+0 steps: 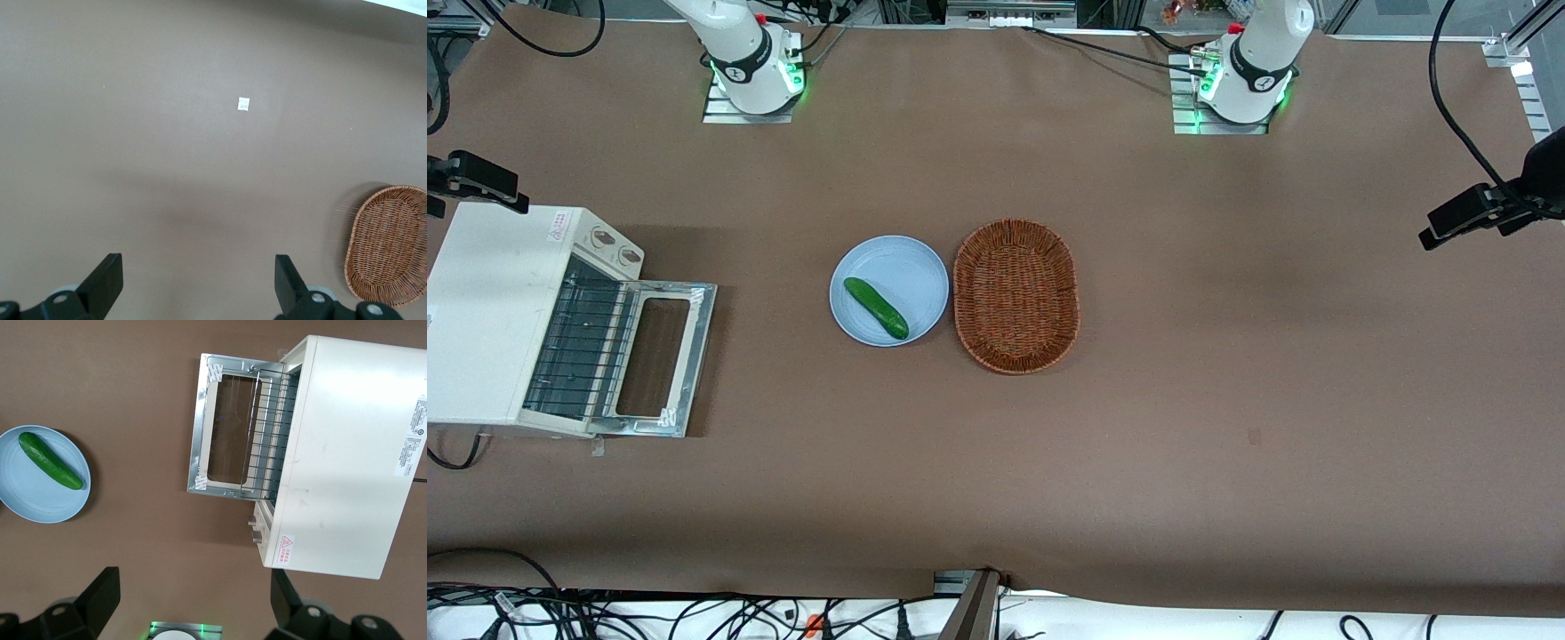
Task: Open oven door with right arm only
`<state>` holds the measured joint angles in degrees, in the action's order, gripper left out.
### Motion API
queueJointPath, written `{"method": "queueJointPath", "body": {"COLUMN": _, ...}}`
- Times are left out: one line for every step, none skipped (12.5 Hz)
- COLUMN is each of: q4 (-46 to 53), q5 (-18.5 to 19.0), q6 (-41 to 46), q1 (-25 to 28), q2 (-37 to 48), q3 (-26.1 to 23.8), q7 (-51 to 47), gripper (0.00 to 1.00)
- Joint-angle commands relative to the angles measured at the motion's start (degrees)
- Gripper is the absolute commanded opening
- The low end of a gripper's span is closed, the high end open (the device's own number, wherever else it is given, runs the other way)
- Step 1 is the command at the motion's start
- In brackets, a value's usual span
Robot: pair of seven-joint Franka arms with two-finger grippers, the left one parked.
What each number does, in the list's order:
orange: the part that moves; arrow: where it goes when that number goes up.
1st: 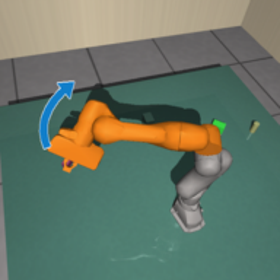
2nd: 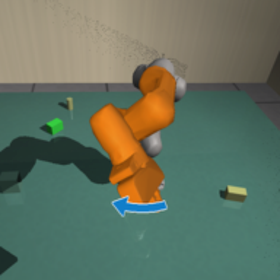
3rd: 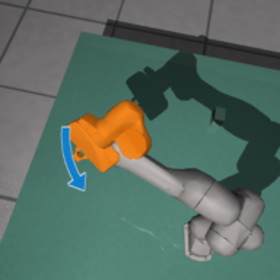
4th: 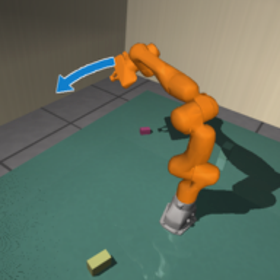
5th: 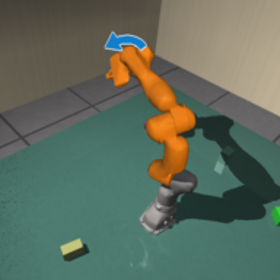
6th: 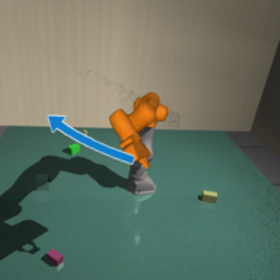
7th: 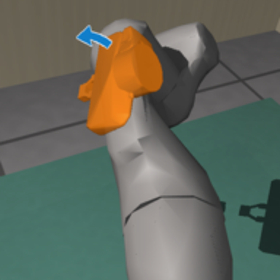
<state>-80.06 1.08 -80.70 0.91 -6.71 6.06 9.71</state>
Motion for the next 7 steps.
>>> {"method": "queueJointPath", "body": {"q4": 0.1, "q5": 0.0, "q6": 0.0, "q1": -0.8, "q2": 0.8, "q3": -0.9, "q7": -0.2, "gripper": 1.0}}
{"method": "queueJointPath", "body": {"q4": 0.1, "q5": 0.3, "q6": 0.2, "q1": -0.8, "q2": 0.8, "q3": -1.0, "q7": -0.2, "gripper": 1.0}}
{"method": "queueJointPath", "body": {"q4": 0.1, "q5": 0.3, "q6": 0.2, "q1": -0.8, "q2": 0.8, "q3": -1.0, "q7": -0.2, "gripper": 1.0}}
{"method": "queueJointPath", "body": {"q4": 0.1, "q5": 0.4, "q6": 0.2, "q1": -0.8, "q2": 0.8, "q3": -0.9, "q7": -0.2, "gripper": 1.0}}
{"method": "queueJointPath", "body": {"q4": 0.1, "q5": 0.3, "q6": 0.2, "q1": -0.8, "q2": 0.8, "q3": -0.7, "q7": -0.1, "gripper": 1.0}}
{"method": "queueJointPath", "body": {"q4": 0.1, "q5": 0.3, "q6": 0.3, "q1": -0.8, "q2": 0.8, "q3": -0.7, "q7": -0.1, "gripper": 1.0}}
{"method": "queueJointPath", "body": {"q4": 0.1, "q5": 0.4, "q6": 0.3, "q1": -0.8, "q2": 0.8, "q3": -0.9, "q7": -0.1, "gripper": 1.0}}
